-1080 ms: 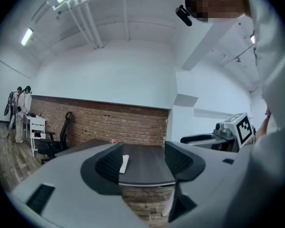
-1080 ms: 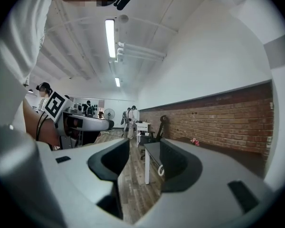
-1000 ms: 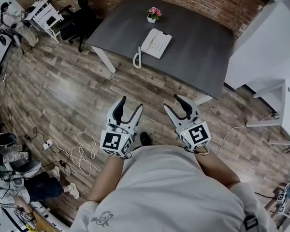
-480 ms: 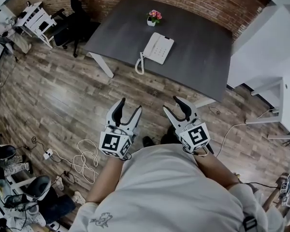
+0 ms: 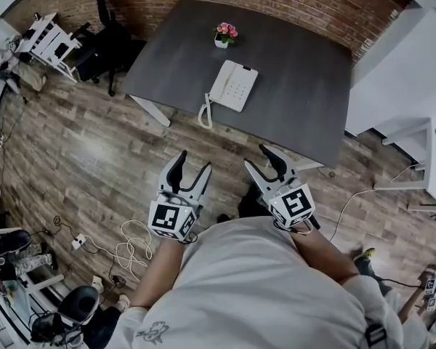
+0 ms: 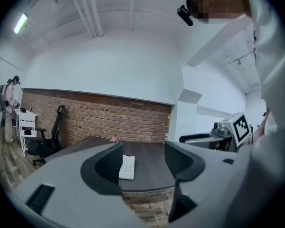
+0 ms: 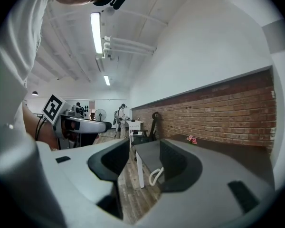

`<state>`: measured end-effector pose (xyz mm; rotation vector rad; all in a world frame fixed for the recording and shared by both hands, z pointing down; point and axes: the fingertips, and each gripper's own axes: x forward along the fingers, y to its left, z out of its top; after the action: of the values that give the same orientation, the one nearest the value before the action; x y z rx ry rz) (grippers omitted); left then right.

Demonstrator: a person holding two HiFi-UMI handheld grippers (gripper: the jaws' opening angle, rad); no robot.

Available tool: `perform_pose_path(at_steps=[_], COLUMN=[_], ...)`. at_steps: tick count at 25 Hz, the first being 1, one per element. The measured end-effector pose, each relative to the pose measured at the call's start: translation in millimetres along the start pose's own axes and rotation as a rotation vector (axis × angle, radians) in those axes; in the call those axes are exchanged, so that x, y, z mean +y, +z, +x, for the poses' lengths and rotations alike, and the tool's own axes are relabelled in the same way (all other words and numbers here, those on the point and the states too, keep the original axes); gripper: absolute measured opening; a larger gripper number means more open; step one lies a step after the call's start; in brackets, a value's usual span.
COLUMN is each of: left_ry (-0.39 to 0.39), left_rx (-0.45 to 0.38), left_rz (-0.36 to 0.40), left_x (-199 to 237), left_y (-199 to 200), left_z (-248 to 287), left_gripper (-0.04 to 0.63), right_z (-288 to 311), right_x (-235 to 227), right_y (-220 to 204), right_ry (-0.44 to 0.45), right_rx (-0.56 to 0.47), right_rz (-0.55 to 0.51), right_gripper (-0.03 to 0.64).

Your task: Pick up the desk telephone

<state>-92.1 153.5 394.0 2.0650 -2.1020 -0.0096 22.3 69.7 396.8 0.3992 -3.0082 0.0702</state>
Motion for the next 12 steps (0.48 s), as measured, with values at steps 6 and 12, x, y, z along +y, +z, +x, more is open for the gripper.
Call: perform_pose_path(at_steps=[6, 12], left_ry=[-0.017, -0.052], left_rx=[0.022, 0.046], left_rz=[0.005, 0.018], left_x=[6, -2], left_y=[4, 10], left_z=[75, 151], left_gripper=[0.29, 0.29], right_z=[21, 24], right_x=[-68, -138], right_y=[-3, -2], right_ry=[-0.015, -0.046], right_rx=[0.014, 0.015], right_rz=[0.01, 0.033], right_gripper=[0.206, 0.206])
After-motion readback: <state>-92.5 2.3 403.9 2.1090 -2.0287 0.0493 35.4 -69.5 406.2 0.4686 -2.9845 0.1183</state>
